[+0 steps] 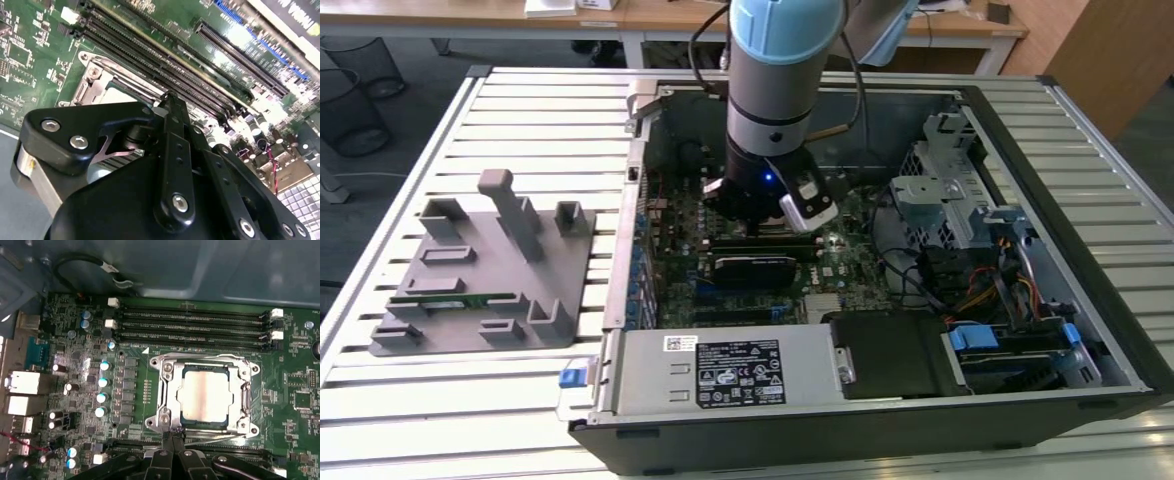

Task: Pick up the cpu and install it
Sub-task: 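Install the second cpu locking lever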

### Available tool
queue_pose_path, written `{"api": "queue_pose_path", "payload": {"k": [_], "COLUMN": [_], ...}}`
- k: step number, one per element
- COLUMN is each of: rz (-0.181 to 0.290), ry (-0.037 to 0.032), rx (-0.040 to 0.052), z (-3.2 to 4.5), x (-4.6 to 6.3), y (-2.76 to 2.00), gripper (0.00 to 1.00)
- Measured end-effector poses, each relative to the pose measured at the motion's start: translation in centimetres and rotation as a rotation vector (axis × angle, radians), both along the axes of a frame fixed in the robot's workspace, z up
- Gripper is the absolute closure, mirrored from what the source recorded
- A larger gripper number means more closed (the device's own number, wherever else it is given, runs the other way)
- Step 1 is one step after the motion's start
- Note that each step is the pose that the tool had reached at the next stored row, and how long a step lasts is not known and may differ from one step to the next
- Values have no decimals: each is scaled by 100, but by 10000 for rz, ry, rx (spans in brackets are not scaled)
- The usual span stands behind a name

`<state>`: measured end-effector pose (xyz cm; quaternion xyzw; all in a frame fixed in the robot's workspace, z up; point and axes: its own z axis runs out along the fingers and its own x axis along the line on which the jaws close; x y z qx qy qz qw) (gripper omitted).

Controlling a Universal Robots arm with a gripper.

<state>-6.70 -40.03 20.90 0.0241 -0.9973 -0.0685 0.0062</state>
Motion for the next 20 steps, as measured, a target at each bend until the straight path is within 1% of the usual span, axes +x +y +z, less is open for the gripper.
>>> {"api": "queue_pose_path", "payload": {"k": [4, 8, 13, 20], "rz": [-2, 0, 0, 0], "ry": [2, 2, 2, 3], "rx": [11, 74, 146, 228], "z": [0, 1, -7, -69], "x": [-13, -65, -108, -140], "y": [-42, -64, -73, -74], "gripper": [89, 89, 89, 89]}}
